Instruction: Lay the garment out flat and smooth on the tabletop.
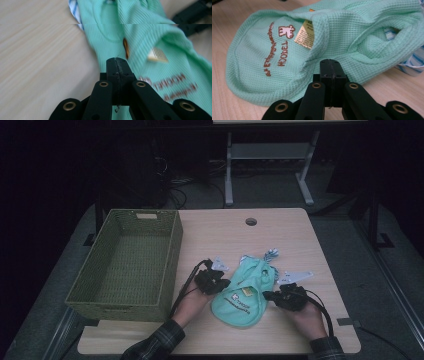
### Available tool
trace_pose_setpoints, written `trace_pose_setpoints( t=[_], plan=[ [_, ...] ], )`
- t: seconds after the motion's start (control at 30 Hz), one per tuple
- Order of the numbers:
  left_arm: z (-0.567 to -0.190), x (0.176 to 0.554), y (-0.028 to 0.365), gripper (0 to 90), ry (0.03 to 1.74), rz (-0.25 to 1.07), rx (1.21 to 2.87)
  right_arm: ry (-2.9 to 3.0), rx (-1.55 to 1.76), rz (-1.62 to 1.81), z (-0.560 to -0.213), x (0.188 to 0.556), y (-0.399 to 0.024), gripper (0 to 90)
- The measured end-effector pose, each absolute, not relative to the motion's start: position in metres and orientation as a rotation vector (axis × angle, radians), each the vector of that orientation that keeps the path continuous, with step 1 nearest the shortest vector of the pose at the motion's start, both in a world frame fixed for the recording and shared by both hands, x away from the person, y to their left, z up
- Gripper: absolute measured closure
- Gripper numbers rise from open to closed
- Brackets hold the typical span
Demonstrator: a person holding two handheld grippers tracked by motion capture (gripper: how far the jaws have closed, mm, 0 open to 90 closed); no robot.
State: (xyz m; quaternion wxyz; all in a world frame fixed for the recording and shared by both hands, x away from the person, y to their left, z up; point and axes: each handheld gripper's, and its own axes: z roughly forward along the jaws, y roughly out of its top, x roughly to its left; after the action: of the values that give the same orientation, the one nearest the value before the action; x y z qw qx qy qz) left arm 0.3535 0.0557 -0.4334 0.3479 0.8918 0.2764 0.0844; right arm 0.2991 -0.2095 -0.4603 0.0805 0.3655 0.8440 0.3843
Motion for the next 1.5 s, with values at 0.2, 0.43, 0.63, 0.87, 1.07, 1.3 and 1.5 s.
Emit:
trace_pose_setpoints(
  t=[0.2, 0.43, 0.63, 0.87, 1.07, 1.3, 1.5],
  plan=[
    [-0.447, 0.375, 0.033, 89.2, 0.696, 0.188, 2.340, 2.537, 1.107, 1.127, -0.463, 0.300, -0.209, 90.0],
    [-0.461, 0.380, 0.032, 89.4, 0.729, 0.196, 2.356, 2.555, 1.117, 1.064, -0.468, 0.301, -0.209, 90.0],
    [-0.460, 0.378, 0.049, 89.5, 0.736, 0.206, 2.374, 2.544, 1.152, 1.033, -0.467, 0.304, -0.216, 90.0],
    [-0.458, 0.362, 0.063, 89.6, 0.747, 0.188, 2.396, 2.525, 1.160, 0.996, -0.466, 0.307, -0.222, 90.0],
    [-0.457, 0.342, 0.069, 89.6, 0.725, 0.179, 2.411, 2.511, 1.177, 0.973, -0.465, 0.309, -0.229, 90.0],
    [-0.458, 0.339, 0.077, 89.6, 0.750, 0.154, 2.378, 2.501, 1.171, 0.963, -0.465, 0.312, -0.231, 90.0],
    [-0.459, 0.340, 0.080, 86.9, 0.757, 0.099, 2.331, 2.514, 1.156, 1.006, -0.466, 0.313, -0.233, 90.0]
  ],
)
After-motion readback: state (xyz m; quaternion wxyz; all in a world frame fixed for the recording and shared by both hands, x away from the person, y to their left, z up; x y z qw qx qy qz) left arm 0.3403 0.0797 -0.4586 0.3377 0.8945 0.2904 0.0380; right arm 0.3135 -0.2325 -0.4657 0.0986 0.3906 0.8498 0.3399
